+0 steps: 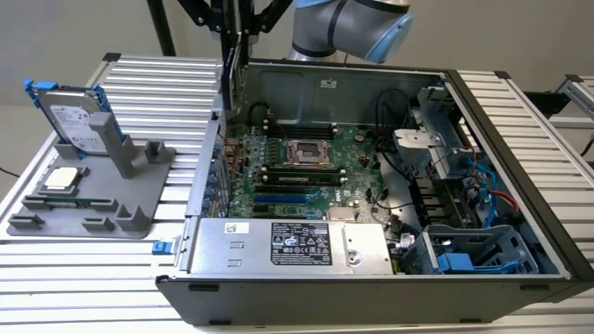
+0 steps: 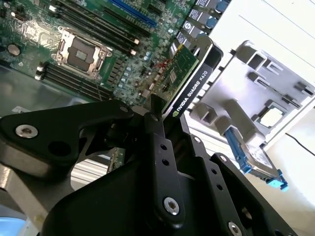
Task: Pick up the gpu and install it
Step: 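Pick up the gpu and move the gpu toward the slot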
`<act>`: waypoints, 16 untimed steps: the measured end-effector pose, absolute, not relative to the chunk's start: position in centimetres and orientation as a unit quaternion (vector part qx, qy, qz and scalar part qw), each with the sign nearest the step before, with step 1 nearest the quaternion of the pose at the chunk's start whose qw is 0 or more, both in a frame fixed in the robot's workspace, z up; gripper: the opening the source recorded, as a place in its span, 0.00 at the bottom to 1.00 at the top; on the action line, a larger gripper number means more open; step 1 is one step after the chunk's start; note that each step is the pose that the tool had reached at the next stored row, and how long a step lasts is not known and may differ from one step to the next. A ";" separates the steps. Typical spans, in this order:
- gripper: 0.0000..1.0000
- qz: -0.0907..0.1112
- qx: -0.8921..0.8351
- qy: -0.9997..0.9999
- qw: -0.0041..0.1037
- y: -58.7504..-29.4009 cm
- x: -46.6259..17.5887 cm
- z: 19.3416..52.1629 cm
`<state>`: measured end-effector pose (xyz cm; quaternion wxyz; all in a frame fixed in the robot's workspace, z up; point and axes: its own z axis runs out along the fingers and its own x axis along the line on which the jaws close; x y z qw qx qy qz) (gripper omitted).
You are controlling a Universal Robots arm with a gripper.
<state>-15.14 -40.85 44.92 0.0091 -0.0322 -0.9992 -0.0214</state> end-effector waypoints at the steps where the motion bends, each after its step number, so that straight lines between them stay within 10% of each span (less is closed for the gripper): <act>1: 0.00 -0.021 -0.032 -0.999 0.009 -40.8 -15.1 44.9; 16: 0.00 -0.021 -0.032 -0.999 0.009 -40.7 -13.7 44.9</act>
